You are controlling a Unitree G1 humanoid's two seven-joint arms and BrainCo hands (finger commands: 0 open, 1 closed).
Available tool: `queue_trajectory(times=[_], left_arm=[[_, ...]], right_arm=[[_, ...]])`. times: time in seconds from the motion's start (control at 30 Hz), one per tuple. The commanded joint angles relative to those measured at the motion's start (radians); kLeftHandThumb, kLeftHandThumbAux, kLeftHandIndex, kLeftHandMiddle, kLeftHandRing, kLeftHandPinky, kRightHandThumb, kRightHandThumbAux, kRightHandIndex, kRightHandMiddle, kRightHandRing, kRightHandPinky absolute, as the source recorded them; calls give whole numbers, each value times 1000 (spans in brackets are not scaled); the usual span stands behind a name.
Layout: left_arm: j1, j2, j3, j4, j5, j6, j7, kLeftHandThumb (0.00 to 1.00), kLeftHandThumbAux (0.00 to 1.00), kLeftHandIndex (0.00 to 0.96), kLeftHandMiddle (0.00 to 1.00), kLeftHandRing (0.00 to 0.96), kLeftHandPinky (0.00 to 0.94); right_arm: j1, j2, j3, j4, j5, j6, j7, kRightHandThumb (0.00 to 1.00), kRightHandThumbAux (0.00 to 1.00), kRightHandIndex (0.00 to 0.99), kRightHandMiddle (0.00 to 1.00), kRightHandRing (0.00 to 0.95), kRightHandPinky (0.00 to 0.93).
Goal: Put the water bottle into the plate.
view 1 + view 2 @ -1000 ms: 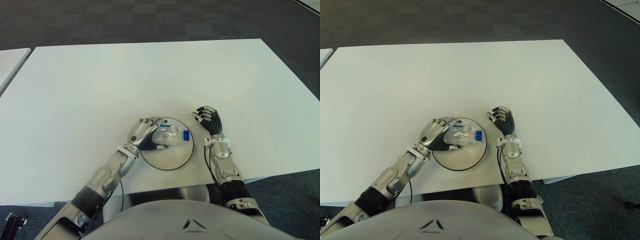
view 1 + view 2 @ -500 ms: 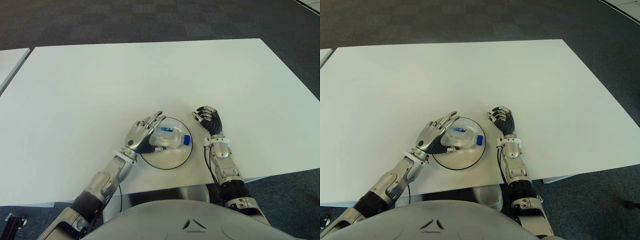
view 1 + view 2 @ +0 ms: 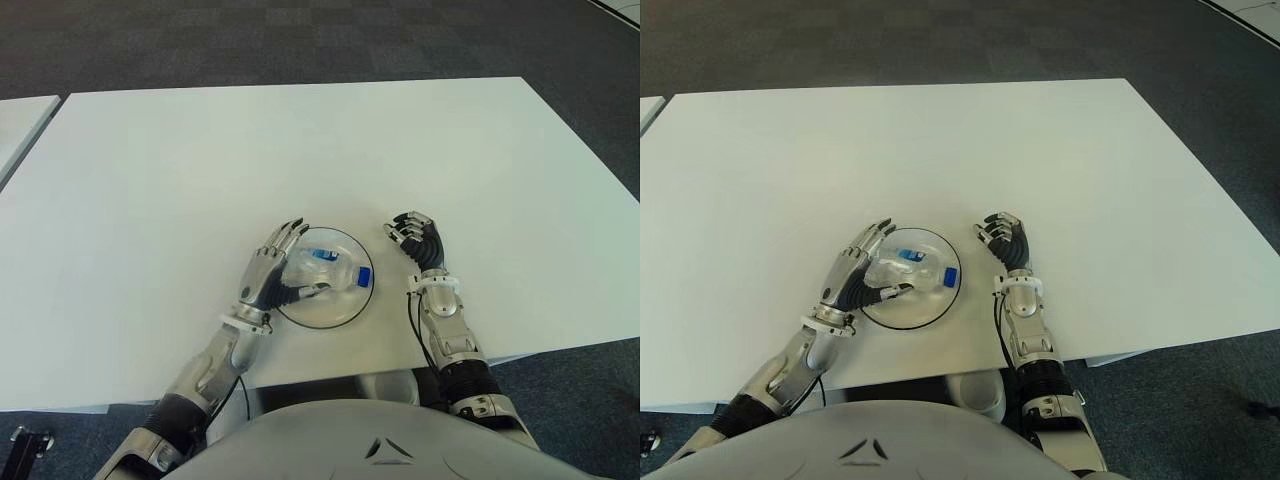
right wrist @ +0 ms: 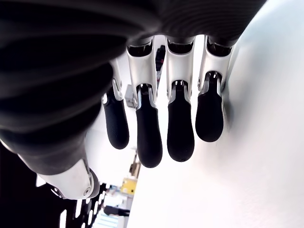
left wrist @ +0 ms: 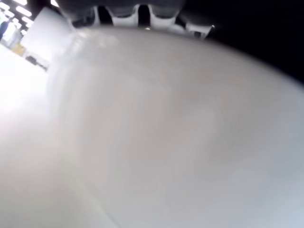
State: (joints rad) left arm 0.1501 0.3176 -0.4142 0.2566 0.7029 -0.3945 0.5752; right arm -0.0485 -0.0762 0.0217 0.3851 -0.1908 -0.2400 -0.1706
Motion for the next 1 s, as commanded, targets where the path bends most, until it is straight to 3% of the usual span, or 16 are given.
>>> queue_trajectory(times=[0.03,0.17,0.27,0.33,0.4,0.47,0.53,0.63,0.7,0.83,1.0], left_arm=[[2,-9,42,106,-71,-47,-1,28,316,0,0,0,0],[-4,-22,67,151,-131,-92,-40,29,303,0,0,0,0],[38,-18,104,128,-273,-98,-175,15,303,0,0,0,0],[123,-4,147,28,-461,-41,-327,6,291,0,0,0,0],[151,-11,172,-23,-573,-28,-400,3,280,0,0,0,0],[18,-124,192,-22,-711,-71,-418,1,271,0,0,0,0],[-47,-173,209,-17,-793,-90,-446,0,268,0,0,0,0],[3,-206,256,-2,-1016,-176,-587,0,281,0,0,0,0],[43,-222,299,15,-1142,-196,-694,0,291,0,0,0,0],[54,-247,357,30,-1280,-169,-830,0,309,0,0,0,0],[50,-299,413,-4,-1451,-66,-952,0,320,0,0,0,0]], right_arm=[[1,2,5,17,-1,9,4,704,730,428,585,612,628],[1,1,5,16,-1,6,7,704,730,429,586,613,632],[0,0,5,19,-1,3,7,704,730,428,585,613,631],[0,1,4,22,1,0,5,704,730,428,581,611,625],[2,2,4,20,1,0,4,704,730,428,579,609,622],[3,4,3,19,2,1,3,704,730,428,577,607,621],[3,4,2,19,3,1,3,704,730,428,576,607,620],[4,2,2,18,5,0,7,704,730,428,579,609,626],[5,1,3,16,4,1,7,704,730,428,581,611,631],[6,1,3,13,-1,8,4,704,730,429,583,611,627],[6,0,4,11,-3,11,4,704,730,428,581,610,626]])
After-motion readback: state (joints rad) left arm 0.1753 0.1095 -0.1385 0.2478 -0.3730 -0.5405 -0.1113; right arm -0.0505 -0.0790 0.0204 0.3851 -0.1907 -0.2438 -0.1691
